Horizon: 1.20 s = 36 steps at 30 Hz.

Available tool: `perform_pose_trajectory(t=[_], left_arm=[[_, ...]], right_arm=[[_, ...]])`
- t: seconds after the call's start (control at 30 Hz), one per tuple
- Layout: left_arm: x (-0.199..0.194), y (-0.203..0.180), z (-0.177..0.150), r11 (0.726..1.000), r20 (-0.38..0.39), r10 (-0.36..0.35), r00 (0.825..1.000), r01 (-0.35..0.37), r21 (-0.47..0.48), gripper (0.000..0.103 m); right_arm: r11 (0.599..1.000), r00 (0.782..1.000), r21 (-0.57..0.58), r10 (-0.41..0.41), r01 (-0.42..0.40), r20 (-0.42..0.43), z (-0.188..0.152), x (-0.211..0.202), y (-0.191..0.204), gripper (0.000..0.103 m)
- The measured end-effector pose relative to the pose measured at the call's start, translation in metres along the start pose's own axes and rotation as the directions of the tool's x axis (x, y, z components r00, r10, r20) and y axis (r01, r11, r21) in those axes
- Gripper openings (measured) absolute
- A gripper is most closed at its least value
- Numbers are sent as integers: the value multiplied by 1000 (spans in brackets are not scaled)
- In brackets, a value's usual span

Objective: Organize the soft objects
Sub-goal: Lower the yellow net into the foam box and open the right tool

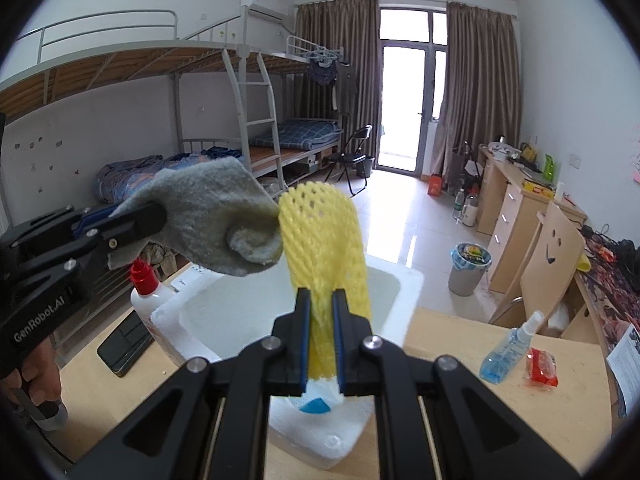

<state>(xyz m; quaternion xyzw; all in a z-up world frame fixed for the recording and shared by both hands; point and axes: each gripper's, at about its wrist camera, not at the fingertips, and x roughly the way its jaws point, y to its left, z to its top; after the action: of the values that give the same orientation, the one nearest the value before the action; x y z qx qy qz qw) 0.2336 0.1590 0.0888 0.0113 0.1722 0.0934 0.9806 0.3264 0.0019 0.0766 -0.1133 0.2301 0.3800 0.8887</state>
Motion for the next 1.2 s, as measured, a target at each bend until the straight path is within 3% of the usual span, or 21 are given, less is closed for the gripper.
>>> perform_pose_trajectory(t=[0.3, 0.67, 0.73, 0.77, 0.8, 1.13, 1.2], left_arm=[[-14, 11, -2, 998, 9, 63, 998, -63, -17, 15], [-19, 11, -2, 996, 15, 82, 996, -82, -26, 15], [-20, 8, -2, 996, 17, 82, 997, -81, -24, 15], [-21, 8, -1, 997, 19, 80, 997, -80, -22, 15], [-21, 8, -1, 997, 20, 80, 997, -80, -22, 15], [-17, 5, -1, 997, 6, 73, 997, -73, -18, 15], [-15, 2, -1, 998, -5, 51, 999, -51, -22, 15]], right_arm=[[999, 999, -18, 45, -45, -17, 6, 13, 13, 13], [999, 998, -23, 44, -45, -33, 8, 17, 17, 14], [999, 999, -30, 28, -29, -33, 10, 18, 17, 27], [999, 999, -31, 23, -24, -33, 10, 18, 16, 51], [999, 999, -24, 25, -26, -29, 9, 17, 14, 68], [1000, 1000, -8, 18, -18, -7, 11, 8, 9, 70], [1000, 1000, -10, 11, -11, -2, 10, 5, 9, 80]])
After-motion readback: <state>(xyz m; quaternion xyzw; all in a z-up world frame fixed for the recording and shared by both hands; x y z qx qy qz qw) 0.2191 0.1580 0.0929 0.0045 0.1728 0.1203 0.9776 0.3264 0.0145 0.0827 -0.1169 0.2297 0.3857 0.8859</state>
